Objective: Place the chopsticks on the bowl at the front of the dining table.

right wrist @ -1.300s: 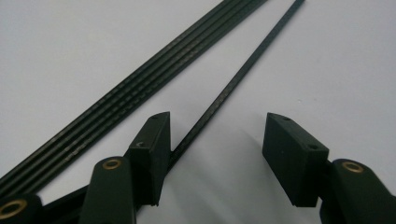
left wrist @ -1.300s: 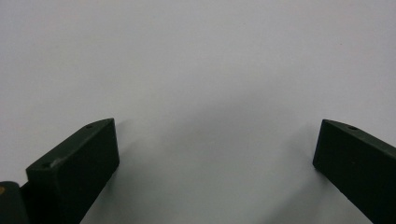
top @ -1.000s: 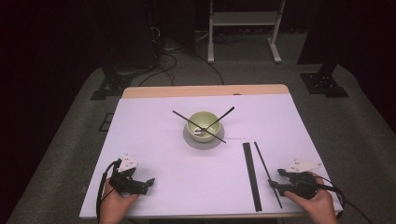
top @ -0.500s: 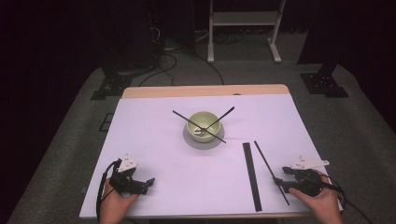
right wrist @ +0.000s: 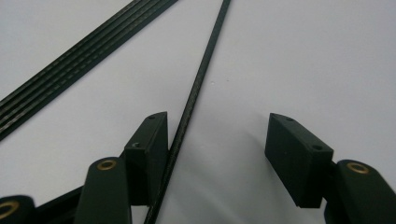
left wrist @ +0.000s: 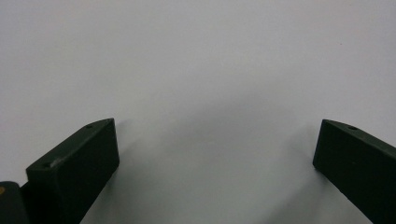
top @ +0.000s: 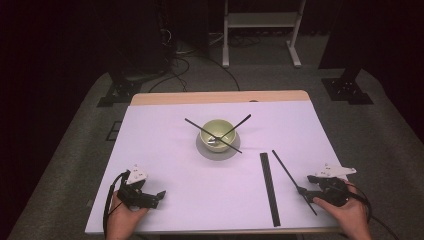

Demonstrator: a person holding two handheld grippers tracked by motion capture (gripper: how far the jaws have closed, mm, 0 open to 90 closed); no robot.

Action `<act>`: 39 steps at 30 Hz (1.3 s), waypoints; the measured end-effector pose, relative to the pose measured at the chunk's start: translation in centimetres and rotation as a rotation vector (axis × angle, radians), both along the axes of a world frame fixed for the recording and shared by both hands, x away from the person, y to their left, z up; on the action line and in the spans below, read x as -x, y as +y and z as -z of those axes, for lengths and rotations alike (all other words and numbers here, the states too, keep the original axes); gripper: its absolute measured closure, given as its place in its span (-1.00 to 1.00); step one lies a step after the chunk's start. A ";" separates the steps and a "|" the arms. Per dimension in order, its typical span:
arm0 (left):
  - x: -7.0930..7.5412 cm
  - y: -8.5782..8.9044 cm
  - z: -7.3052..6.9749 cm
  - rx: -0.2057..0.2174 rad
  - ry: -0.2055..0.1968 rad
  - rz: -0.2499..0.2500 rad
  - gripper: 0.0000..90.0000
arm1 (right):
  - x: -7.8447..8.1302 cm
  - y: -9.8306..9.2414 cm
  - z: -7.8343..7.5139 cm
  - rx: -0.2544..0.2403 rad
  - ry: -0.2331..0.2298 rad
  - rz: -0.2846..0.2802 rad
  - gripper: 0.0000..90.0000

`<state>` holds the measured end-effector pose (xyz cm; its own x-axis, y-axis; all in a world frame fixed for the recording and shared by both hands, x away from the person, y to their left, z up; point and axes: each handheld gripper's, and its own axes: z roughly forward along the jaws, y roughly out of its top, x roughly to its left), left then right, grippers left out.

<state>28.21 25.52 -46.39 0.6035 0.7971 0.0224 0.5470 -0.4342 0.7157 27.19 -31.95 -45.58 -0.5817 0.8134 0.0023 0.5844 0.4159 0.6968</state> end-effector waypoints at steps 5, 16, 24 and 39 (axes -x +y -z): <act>0.0 0.0 0.0 0.002 0.000 -0.001 -1.00 | -0.5 -0.4 0.0 0.002 0.000 0.008 -0.16; 0.0 0.0 0.0 0.002 0.000 -0.002 -1.00 | -1.3 -1.2 -0.1 0.020 -0.013 0.034 -0.14; 0.0 0.0 0.0 -0.001 0.001 0.000 -1.00 | -1.9 -2.1 -0.1 0.013 -0.019 0.062 -0.13; 0.0 0.0 0.0 -0.001 0.001 0.000 -1.00 | -3.1 -3.0 -0.1 0.024 -0.032 0.085 -0.13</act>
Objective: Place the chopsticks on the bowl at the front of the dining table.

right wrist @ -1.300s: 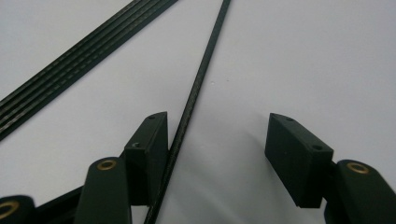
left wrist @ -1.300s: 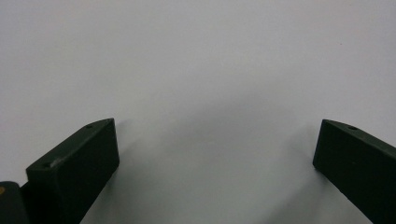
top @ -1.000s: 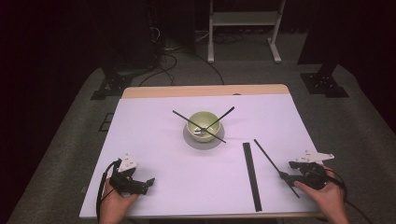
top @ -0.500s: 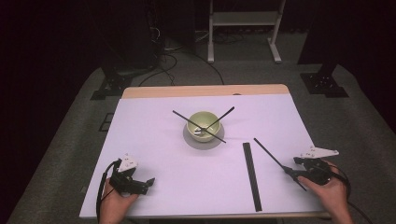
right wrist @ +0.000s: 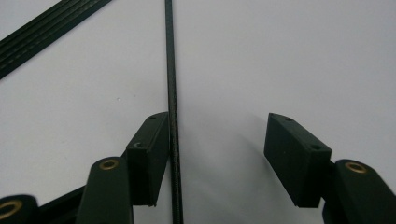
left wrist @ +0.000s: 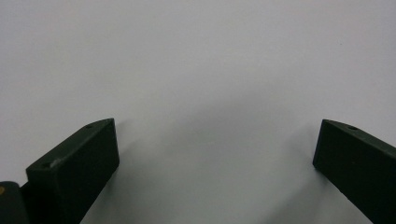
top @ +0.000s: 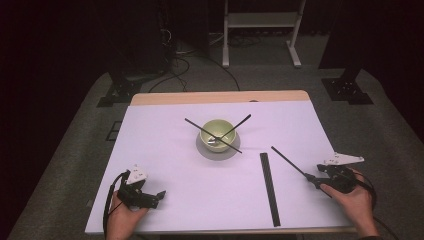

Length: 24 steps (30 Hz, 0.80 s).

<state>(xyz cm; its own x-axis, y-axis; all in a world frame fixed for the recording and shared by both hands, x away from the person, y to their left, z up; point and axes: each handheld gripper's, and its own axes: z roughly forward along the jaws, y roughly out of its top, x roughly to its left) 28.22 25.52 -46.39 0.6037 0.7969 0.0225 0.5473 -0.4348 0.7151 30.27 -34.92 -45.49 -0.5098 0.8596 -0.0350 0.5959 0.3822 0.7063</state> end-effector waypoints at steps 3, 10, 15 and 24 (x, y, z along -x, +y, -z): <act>0.0 0.0 0.0 0.000 0.000 0.000 -1.00 | 0.1 0.1 -0.1 -0.012 -0.002 -0.007 -0.13; 0.0 0.0 0.0 0.000 0.000 0.000 -1.00 | -0.1 0.4 -0.4 -0.029 -0.011 -0.019 -0.13; 0.0 0.0 0.0 0.001 -0.001 0.000 -1.00 | -0.6 0.7 -0.8 -0.062 -0.020 -0.026 -0.12; 0.0 0.0 0.0 0.000 0.000 0.000 -1.00 | -1.8 1.4 -1.1 -0.089 -0.024 -0.044 0.01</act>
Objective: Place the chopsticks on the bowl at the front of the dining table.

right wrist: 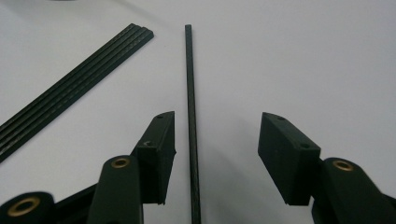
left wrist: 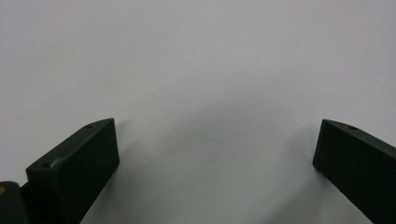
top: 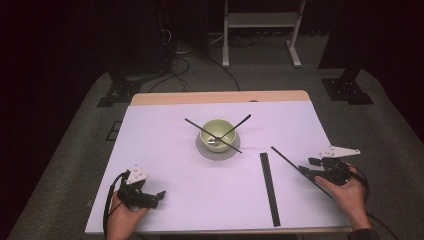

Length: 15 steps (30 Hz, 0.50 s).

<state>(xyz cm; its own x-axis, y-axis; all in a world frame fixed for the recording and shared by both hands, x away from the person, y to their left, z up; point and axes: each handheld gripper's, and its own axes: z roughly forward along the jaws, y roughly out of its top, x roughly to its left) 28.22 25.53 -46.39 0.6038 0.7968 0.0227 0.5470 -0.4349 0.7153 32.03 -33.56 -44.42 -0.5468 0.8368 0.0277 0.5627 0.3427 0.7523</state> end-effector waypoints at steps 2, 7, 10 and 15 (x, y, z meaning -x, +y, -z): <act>0.0 0.0 0.0 0.003 -0.001 -0.002 -1.00 | -0.2 0.1 0.0 -0.002 0.002 -0.001 0.07; 0.0 0.0 0.0 0.003 -0.001 -0.002 -1.00 | -0.8 0.3 0.2 -0.015 0.021 -0.017 0.18; 0.0 0.0 0.0 0.003 -0.001 -0.002 -1.00 | -1.0 0.4 0.3 -0.017 0.037 -0.021 0.28; 0.0 0.0 0.0 0.003 -0.001 -0.002 -1.00 | -1.4 0.7 0.5 -0.015 0.044 -0.026 0.38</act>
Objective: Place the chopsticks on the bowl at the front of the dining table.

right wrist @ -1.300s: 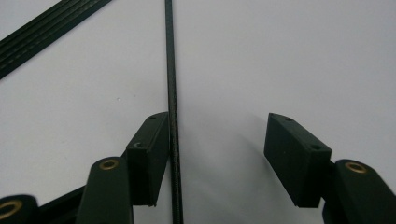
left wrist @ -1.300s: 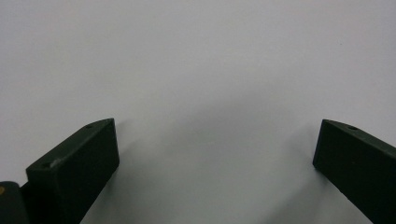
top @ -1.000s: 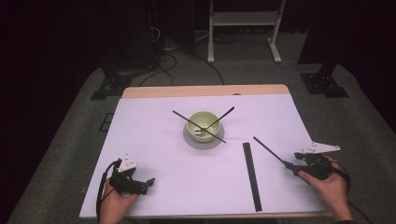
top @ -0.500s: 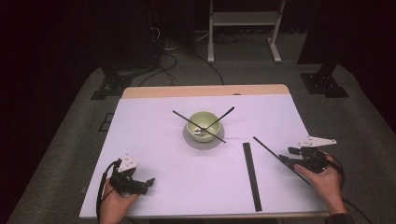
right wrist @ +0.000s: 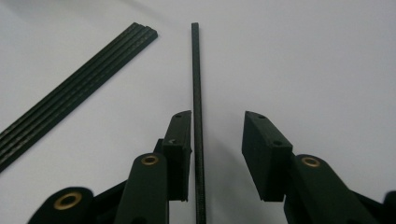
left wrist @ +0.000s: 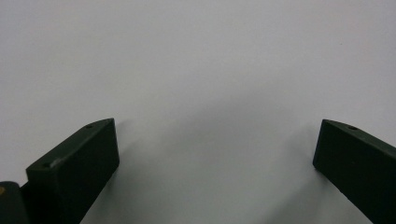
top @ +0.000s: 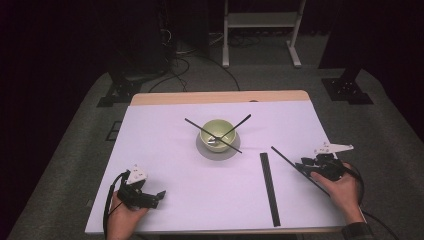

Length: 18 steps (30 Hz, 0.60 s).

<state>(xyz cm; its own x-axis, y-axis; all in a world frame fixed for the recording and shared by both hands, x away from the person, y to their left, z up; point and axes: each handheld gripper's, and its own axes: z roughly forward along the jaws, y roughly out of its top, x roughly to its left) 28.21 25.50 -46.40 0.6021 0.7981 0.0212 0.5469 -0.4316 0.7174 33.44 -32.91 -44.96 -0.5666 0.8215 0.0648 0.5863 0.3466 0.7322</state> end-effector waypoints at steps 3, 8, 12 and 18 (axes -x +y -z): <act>0.0 0.0 0.0 0.000 0.000 0.000 -1.00 | -0.1 0.0 0.1 0.006 0.005 -0.001 0.44; 0.0 0.0 0.0 -0.002 0.001 0.002 -1.00 | -0.1 0.1 0.3 0.007 0.013 -0.012 0.55; 0.0 0.0 0.0 0.000 0.000 0.000 -1.00 | -0.1 0.1 0.4 0.007 0.024 -0.022 0.62; 0.0 0.0 0.0 -0.002 0.001 0.002 -1.00 | -0.1 0.2 0.5 0.000 0.029 -0.027 0.70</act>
<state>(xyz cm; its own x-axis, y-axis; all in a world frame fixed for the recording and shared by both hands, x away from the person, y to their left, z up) 28.21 25.52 -46.39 0.6035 0.7971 0.0224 0.5470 -0.4342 0.7157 33.55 -32.68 -45.48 -0.5863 0.8060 0.0814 0.5979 0.3628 0.7148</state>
